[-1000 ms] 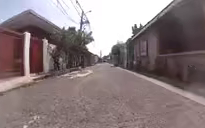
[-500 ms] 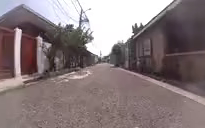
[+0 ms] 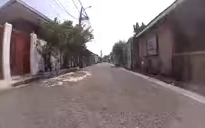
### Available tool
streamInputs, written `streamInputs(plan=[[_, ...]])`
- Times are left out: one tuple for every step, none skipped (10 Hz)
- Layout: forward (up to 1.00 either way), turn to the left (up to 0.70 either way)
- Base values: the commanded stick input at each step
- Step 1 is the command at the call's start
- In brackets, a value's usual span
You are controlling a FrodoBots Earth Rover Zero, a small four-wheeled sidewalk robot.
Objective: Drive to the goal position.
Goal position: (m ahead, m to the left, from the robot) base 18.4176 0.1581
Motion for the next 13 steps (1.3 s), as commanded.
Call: streamInputs(plan=[[1.00, 0.00], [1.00, 0.00], [1.00, 0.00], [1.00, 0.00], [1.00, 0.00], [1.00, 0.00], [1.00, 0.00], [1.00, 0.00], [1.00, 0.00], [1.00, 0.00], [1.00, 0.00], [1.00, 0.00], [1.00, 0.00]])
